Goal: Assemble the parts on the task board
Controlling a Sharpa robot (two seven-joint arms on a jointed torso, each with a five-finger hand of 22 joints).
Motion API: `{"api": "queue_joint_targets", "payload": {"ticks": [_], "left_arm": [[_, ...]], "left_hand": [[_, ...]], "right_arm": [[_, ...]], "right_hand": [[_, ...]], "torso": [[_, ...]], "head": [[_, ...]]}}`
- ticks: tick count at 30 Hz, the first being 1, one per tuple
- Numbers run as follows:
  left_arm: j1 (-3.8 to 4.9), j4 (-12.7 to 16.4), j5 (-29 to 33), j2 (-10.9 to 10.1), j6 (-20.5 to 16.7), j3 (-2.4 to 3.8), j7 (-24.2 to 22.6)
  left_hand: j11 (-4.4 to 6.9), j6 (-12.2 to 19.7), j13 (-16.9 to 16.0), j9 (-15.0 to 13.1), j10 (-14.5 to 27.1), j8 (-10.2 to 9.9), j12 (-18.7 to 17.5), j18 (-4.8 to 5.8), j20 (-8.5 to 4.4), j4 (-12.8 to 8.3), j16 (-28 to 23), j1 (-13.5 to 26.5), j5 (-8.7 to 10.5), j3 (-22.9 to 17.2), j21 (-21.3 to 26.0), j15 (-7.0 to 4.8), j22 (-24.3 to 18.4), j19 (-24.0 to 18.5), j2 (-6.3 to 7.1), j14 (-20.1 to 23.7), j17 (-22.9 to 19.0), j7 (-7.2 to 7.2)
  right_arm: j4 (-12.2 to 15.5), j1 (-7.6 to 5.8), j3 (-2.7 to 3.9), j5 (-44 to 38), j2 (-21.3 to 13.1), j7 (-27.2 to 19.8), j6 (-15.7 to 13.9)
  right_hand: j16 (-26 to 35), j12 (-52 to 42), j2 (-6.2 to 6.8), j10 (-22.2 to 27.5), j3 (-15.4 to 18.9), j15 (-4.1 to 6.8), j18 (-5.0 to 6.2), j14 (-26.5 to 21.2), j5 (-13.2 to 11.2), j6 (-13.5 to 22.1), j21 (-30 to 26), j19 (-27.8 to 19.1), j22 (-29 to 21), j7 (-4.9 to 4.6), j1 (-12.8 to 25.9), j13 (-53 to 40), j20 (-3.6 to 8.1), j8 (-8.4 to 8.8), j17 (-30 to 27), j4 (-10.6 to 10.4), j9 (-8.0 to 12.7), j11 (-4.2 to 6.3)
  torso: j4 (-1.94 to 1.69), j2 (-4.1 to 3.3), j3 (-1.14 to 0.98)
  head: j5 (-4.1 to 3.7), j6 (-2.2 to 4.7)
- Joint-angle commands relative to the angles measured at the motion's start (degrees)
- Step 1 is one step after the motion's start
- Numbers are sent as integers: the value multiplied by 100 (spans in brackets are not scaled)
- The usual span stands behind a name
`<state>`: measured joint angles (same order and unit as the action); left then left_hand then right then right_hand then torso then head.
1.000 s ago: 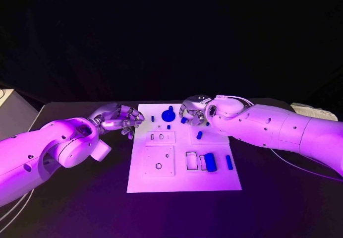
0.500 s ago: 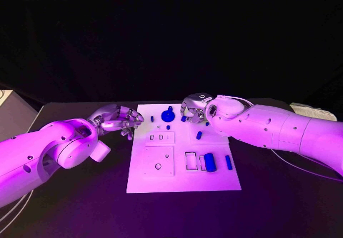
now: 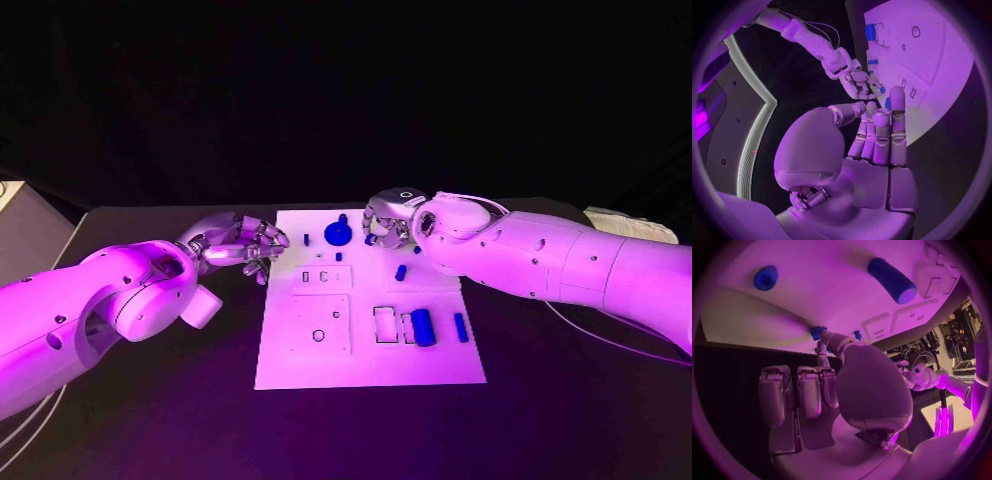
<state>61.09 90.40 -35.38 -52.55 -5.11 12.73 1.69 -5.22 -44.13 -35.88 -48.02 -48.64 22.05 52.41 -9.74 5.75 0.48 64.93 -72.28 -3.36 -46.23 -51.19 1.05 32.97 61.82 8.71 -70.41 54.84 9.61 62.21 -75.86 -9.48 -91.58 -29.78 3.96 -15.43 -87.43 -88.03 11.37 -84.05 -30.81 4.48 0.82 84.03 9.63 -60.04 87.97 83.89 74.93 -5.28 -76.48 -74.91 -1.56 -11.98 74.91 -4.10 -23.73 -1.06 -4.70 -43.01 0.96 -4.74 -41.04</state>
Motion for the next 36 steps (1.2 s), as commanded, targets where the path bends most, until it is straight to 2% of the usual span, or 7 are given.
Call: {"api": "queue_joint_targets", "payload": {"ticks": [1,11,15,27,36], "left_arm": [[-5,5,35,7,104,3,-19],[-11,8,35,15,128,3,-20],[-15,16,36,16,140,3,-24],[-23,15,45,8,126,3,-19],[-31,3,50,7,131,3,-11]], "left_hand": [[-6,5,5,5,28,-34,-38,-79,43,11,-32,-31,19,23,27,-3,-8,-1,-29,26,-5,45],[-10,13,14,13,32,-35,-39,-78,46,18,-32,-31,20,29,32,1,-10,-1,-30,28,-6,50],[-10,13,14,13,32,-35,-39,-78,46,18,-32,-31,20,29,32,1,-10,-1,-30,28,-6,50],[-22,26,43,36,34,-32,-30,-77,57,63,-28,-20,19,43,50,12,-21,-1,-57,32,-14,62],[-24,29,51,43,35,-29,-26,-78,60,80,-31,-16,19,45,56,15,-24,-1,-68,35,-22,63]], "right_arm": [[1,1,0,20,-1,211,-63],[-51,5,0,-78,75,441,-203],[-75,19,0,-120,112,505,-242],[-105,82,0,-148,189,678,-490],[-77,102,0,-101,205,768,-681]], "right_hand": [[4,-9,17,-427,2,-8,-25,497,-14,81,-23,546,1328,-4,73,-1351,-9,-17,1085,-40,-3,6],[6,6,64,-413,28,-15,-24,497,-17,141,-28,545,1326,-22,92,-1340,-8,-1,1083,-40,1,-6],[5,34,186,-386,107,-64,-24,498,-127,339,-34,544,1322,-91,108,-1317,-36,76,1087,-39,33,-62],[9,30,183,-389,186,-106,-20,498,-167,359,-49,541,1312,-121,206,-1321,-70,65,1083,-140,35,-90],[9,23,188,-396,229,-116,-20,498,-152,369,-50,542,1312,-127,267,-1327,-81,62,1083,-195,37,-95]], "torso": [[-2,0,3],[5,-5,0],[-10,-4,1],[-4,5,2],[16,6,-4]], "head": [[2,2],[-2,14],[-8,11],[16,9],[17,33]]}}
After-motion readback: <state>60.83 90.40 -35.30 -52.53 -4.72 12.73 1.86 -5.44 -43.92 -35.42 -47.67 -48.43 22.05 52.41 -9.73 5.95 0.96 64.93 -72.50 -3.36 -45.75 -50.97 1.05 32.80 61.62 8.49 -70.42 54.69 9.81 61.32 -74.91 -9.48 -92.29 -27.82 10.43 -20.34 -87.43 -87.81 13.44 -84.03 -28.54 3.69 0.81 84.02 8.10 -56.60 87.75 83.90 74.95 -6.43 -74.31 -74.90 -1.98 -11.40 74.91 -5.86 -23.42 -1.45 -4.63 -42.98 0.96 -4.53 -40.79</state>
